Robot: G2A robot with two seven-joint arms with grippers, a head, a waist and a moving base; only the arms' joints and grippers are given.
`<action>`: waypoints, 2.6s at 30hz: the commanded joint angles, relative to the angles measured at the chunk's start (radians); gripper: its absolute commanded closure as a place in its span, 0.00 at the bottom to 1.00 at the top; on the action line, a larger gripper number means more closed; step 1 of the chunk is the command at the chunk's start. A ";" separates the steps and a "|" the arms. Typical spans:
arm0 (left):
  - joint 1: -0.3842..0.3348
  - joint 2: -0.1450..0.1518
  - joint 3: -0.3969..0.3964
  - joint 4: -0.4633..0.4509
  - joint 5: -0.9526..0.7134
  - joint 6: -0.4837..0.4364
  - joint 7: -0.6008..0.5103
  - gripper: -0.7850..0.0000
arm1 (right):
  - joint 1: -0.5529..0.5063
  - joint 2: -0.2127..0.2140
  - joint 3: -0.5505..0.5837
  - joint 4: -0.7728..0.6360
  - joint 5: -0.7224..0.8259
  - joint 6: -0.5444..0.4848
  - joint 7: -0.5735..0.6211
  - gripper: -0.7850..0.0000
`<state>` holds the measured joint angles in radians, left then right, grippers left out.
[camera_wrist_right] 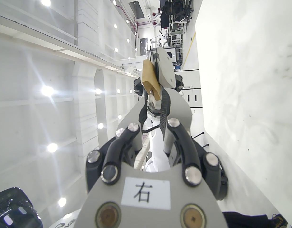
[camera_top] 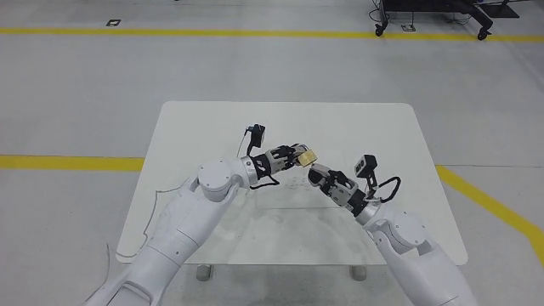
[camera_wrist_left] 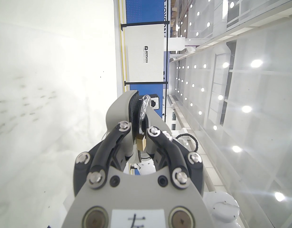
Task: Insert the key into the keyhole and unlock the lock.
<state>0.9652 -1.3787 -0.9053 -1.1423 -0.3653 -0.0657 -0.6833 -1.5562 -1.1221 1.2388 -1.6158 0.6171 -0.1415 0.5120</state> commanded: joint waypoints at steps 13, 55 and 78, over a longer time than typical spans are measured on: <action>0.009 0.000 -0.003 -0.019 0.038 -0.029 -0.029 1.00 | 0.006 -0.011 0.004 0.031 0.124 0.033 0.052 1.00; 0.023 0.001 -0.005 -0.021 0.224 -0.009 0.074 1.00 | -0.052 0.000 0.259 0.113 0.236 -0.174 0.133 0.00; -0.072 -0.057 0.165 0.129 0.522 0.200 0.155 0.63 | -0.073 0.002 0.289 0.097 0.226 -0.203 0.108 0.00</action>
<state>0.8943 -1.4353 -0.7382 -1.0132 0.1532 0.1360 -0.5307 -1.6287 -1.1205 1.5275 -1.5190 0.8434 -0.3446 0.6205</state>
